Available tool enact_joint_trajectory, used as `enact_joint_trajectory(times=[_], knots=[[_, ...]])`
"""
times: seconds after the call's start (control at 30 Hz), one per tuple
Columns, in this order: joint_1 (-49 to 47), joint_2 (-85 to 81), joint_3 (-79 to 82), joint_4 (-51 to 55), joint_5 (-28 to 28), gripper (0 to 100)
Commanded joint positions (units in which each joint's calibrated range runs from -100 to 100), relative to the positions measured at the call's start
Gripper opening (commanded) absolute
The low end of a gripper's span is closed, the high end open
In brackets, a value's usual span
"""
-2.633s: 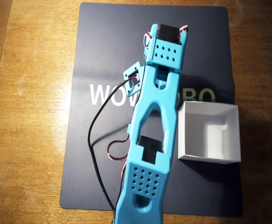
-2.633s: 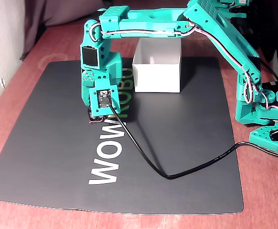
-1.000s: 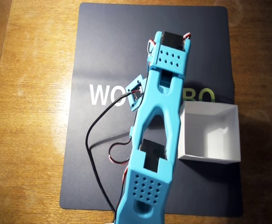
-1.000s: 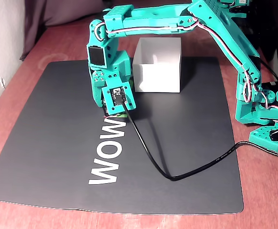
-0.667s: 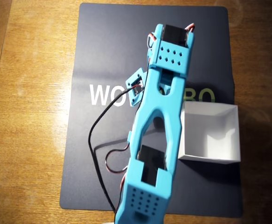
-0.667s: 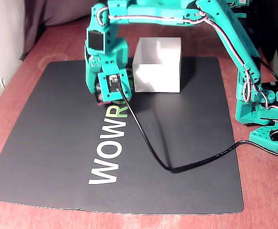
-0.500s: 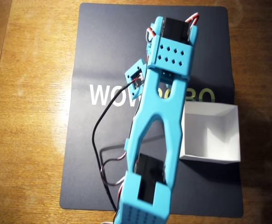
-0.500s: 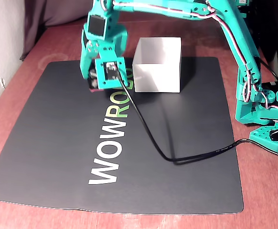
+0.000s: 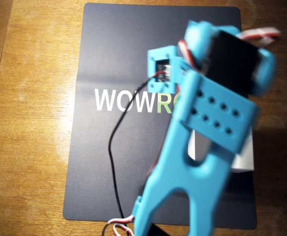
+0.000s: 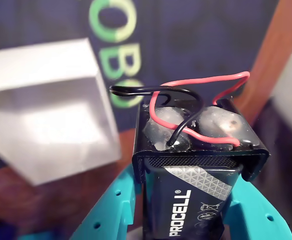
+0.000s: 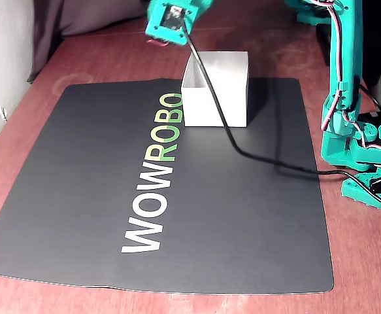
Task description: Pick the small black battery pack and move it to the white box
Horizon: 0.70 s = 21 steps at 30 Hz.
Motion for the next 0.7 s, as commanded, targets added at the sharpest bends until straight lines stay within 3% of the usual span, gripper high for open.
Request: enact_joint_trajectory(times=[0.0, 0.3, 0.67], knots=[[8.2, -3.2, 0.3, 0.2, 0.1, 6], [16.8, -0.1, 9.7, -6.2, 2.4, 6], [19.5, 4.8, 10.7, -5.6, 3.9, 6]])
